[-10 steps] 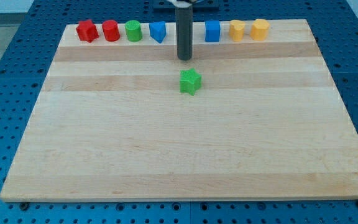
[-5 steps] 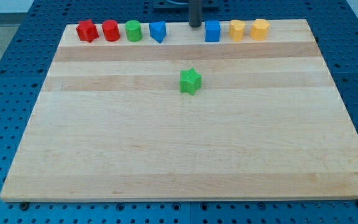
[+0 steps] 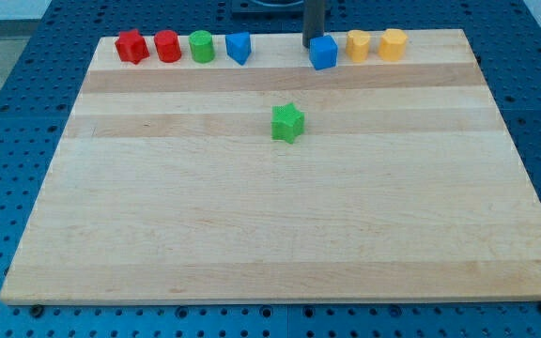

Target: Move the blue cube to the center

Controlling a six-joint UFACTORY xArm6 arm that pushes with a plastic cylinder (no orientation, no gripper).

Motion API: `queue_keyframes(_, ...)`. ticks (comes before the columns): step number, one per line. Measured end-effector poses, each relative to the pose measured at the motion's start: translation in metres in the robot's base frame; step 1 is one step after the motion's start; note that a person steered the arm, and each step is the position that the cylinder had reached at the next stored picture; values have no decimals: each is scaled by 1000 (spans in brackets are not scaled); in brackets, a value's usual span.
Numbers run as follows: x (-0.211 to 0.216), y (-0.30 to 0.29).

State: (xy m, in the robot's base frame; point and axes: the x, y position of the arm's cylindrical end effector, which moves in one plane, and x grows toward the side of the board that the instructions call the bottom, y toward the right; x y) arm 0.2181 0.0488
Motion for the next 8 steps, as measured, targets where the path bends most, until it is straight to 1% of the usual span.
queue_keyframes(3,0,41)
queue_keyframes(4,7,41)
queue_keyframes(6,23,21)
queue_keyframes(8,25,-7)
